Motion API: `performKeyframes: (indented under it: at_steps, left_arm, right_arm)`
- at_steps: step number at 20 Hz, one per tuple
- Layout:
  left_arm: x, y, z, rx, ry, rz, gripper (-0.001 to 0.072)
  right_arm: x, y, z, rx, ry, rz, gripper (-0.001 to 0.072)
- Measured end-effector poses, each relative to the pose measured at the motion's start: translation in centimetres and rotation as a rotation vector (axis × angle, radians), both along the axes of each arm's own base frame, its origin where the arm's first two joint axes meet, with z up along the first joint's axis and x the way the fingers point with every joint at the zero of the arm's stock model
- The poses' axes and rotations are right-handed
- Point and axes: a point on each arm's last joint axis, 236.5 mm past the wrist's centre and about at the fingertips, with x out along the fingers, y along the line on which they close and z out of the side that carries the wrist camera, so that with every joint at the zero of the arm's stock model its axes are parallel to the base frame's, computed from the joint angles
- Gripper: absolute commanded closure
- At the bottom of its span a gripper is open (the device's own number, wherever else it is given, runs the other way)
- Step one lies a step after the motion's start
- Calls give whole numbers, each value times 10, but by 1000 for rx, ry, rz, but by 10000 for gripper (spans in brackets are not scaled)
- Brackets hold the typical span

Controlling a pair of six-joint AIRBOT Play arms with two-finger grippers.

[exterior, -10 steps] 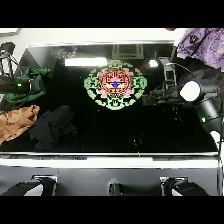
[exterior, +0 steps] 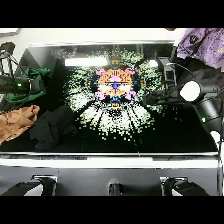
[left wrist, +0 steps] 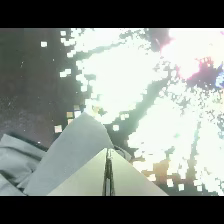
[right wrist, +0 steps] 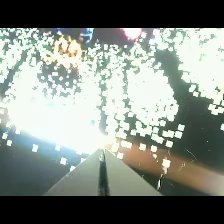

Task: Fold the clothes and pants, and hang the long-sleeved shirts on hangers.

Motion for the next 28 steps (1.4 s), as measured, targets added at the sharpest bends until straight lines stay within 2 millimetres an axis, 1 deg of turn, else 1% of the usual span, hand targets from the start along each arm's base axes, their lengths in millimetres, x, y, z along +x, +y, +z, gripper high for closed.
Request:
performKeyframes:
  at_steps: [8, 13, 14, 15, 16, 17, 18, 20, 22, 25, 27, 28]
  left_arm:
    - [0, 0, 0, 0, -2, 0, 689]
    - [16, 1, 12, -6, -85, 16, 689]
    - [19, 1, 14, -7, -97, 18, 677]
    - [20, 2, 16, -7, -107, 20, 574]
    - [21, 2, 16, -8, -111, 22, 174]
    - [21, 2, 15, -16, -105, 31, -13]
    - [19, 2, 12, -25, -85, 43, -13]
    - [8, 8, -9, -21, 12, 83, -13]
    - [-12, 23, -43, -1, 151, 140, -13]
    - [-47, 46, -100, 13, 336, 236, -13]
    - [-68, 56, -135, 15, 428, 284, -13]
    - [-74, 59, -150, 16, 452, 300, -13]
  right_arm:
    - [0, 0, 0, 0, 0, 0, 679]
    - [0, 0, 0, 1, -2, 0, 679]
    - [2, 0, 1, 3, -9, -2, 680]
    - [4, 1, 2, 5, -17, -4, 679]
    - [5, 1, 3, 7, -24, -6, 679]
    - [7, 1, 4, 9, -33, -8, 679]
    - [9, 1, 6, 11, -41, -10, 679]
    - [12, 1, 8, 14, -58, -14, 679]
    - [14, 1, 9, 14, -68, -17, 680]
    - [16, 1, 10, 16, -76, -19, 680]
    - [16, 0, 10, 14, -76, -19, 680]
    - [16, 0, 10, 14, -77, -18, 680]
